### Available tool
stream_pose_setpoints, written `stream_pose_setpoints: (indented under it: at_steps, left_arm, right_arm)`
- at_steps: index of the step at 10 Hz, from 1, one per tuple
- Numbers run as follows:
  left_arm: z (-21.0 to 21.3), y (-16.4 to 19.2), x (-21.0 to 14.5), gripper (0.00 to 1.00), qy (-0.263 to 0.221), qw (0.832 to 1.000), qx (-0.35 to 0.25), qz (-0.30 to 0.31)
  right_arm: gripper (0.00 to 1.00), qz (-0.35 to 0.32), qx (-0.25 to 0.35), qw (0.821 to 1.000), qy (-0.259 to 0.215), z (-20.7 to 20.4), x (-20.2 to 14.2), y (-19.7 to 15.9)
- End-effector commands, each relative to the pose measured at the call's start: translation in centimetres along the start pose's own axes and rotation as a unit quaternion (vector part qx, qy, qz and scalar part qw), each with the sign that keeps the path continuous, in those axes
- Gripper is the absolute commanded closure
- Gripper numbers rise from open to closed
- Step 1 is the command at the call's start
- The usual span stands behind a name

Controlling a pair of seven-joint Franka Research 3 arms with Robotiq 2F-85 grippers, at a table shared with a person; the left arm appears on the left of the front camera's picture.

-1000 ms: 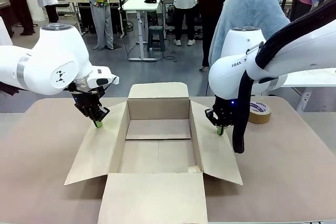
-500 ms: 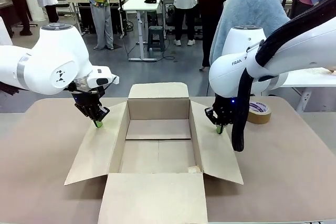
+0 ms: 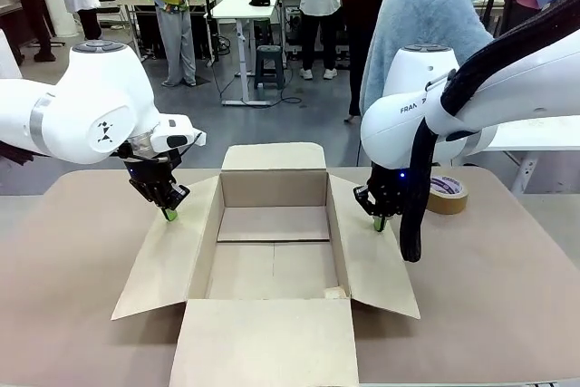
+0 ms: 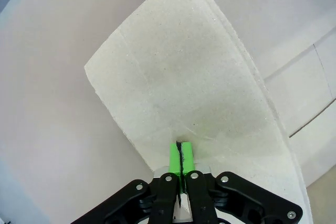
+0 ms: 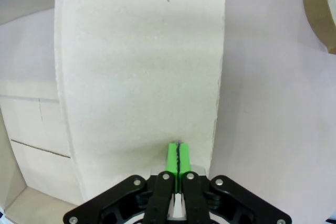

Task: Wrap the clocks to prevent damage.
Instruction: Once the human has placed the objects inside and stepped back, release both hands from the side flaps of the Package Box.

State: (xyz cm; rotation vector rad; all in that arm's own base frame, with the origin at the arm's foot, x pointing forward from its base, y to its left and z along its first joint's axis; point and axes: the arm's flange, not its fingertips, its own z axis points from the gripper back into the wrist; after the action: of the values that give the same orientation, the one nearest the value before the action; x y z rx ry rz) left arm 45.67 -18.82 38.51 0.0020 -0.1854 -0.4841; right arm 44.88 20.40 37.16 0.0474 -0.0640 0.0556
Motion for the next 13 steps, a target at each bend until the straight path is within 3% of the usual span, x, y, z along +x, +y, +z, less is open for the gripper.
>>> stream_pose_setpoints:
  at_steps: [1,13]
  left_arm:
    - [-0.03,-0.03,-0.02,1.00,0.000,1.000,0.001,0.001]
    - [-0.03,-0.03,-0.02,1.00,0.000,1.000,0.001,0.001]
  right_arm:
    - [0.99,-0.009,-0.006,1.000,0.002,-0.21,-0.17,0.08]
    - [0.99,-0.009,-0.006,1.000,0.002,-0.21,-0.17,0.08]
